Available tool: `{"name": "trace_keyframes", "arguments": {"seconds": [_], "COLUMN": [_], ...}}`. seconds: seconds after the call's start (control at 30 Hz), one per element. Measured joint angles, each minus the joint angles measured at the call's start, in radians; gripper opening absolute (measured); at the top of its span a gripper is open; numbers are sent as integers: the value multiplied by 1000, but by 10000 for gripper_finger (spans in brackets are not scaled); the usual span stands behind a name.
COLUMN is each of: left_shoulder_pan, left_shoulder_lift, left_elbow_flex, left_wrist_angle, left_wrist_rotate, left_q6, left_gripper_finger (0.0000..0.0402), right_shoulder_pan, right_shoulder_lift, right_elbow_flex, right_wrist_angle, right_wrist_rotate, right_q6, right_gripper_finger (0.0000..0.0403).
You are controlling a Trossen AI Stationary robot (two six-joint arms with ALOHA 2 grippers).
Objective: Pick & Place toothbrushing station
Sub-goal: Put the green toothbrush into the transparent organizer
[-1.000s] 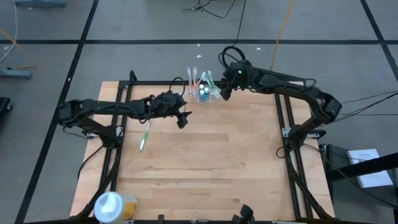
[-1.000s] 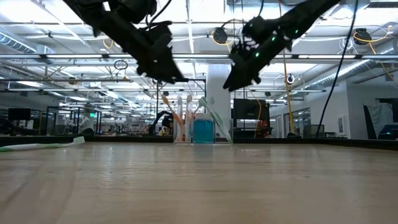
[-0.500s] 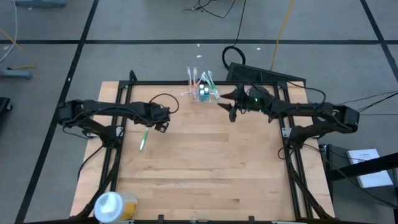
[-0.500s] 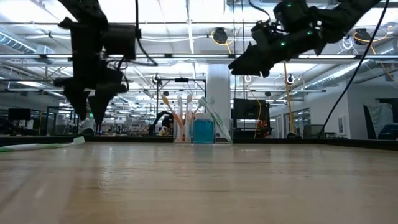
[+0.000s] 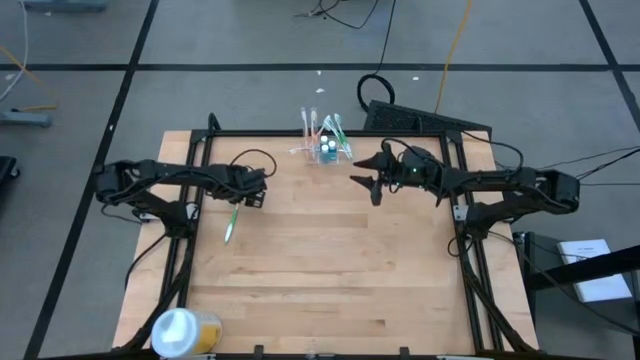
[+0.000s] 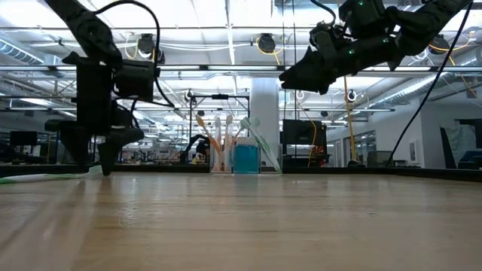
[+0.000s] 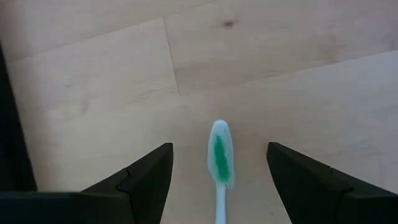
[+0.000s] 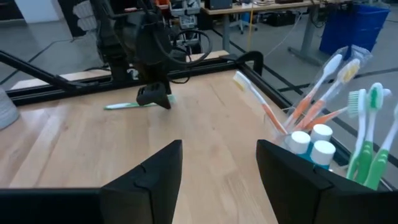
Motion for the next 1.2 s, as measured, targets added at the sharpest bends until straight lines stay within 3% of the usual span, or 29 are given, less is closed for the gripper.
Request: {"name": "trace_keyframes", "arguments": {"seconds": [0.27,0.63,0.83,1.0,1.2], "left_shoulder_pan": [19,18,18,19,17], "left_shoulder_lift": [-3,-2,-2,-1,2], "left_elbow_flex": [-24,-25,-26,-24,49], "left_wrist_angle": [64,68,71,85,111], "left_wrist_rotate": [21,49,42,25,22], "left_q6": [29,20,22,58,156], "left_gripper_finger": [258,113,60,40,44], "right_shoulder_pan": [6,6,6,6,6], "right_shoulder_lift": [-2,-2,-2,-2,-2], "right_elbow_flex": [0,1,1,1,1], "right_wrist_angle": [8,7,7,6,7], "right_wrist_rotate": [0,0,0,0,0], "right_q6": [-1,-1,-1,-1,-1], "right_gripper_finger": [196,196,196,196,196]}}
